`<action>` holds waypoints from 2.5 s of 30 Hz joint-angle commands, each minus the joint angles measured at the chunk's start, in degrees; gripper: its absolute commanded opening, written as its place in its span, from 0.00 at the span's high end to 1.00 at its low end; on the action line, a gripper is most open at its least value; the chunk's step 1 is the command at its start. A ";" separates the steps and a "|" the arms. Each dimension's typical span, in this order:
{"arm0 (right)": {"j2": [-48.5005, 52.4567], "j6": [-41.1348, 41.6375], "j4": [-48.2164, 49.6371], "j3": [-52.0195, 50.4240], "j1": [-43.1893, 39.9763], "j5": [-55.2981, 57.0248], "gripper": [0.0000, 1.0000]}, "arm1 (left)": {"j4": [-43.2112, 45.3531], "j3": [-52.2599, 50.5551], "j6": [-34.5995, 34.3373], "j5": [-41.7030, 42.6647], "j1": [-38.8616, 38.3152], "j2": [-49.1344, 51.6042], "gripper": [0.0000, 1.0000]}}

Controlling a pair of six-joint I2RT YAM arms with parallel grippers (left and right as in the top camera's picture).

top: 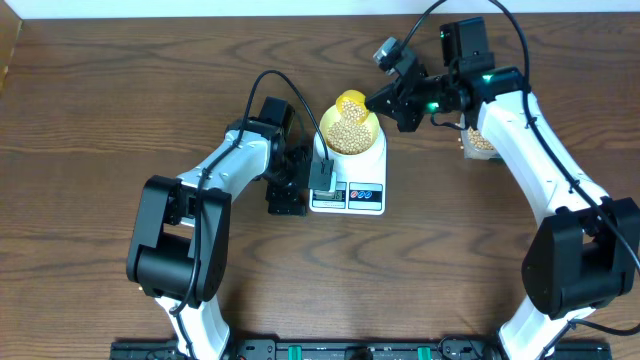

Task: Scoop item into bowl and weigh 50g on scale
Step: 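Tilt and shake the scoop with right gripper to trickle soybeans into bowl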

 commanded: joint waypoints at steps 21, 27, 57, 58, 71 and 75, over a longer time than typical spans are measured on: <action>-0.90 -0.35 -0.17 1.01 0.11 1.84 0.99 | -0.33 -0.66 0.79 1.16 -0.50 0.68 0.02; -0.90 -0.37 -0.22 1.01 -0.02 1.86 0.99 | -0.33 -0.66 0.79 1.16 -0.50 0.68 0.02; -0.90 -1.05 -1.09 1.01 0.87 1.46 0.99 | -0.33 -0.66 0.79 1.16 -0.50 0.66 0.02; -0.90 -0.96 -0.79 1.01 0.92 2.21 0.99 | -0.33 -0.66 0.79 1.16 -0.50 0.68 0.02; -0.90 -4.33 -1.99 1.01 1.09 -0.74 0.99 | -0.33 -0.66 0.79 1.16 -0.50 0.68 0.02; -0.90 -0.52 -0.90 1.01 1.07 1.55 0.99 | -0.33 -0.66 0.79 1.16 -0.50 0.68 0.02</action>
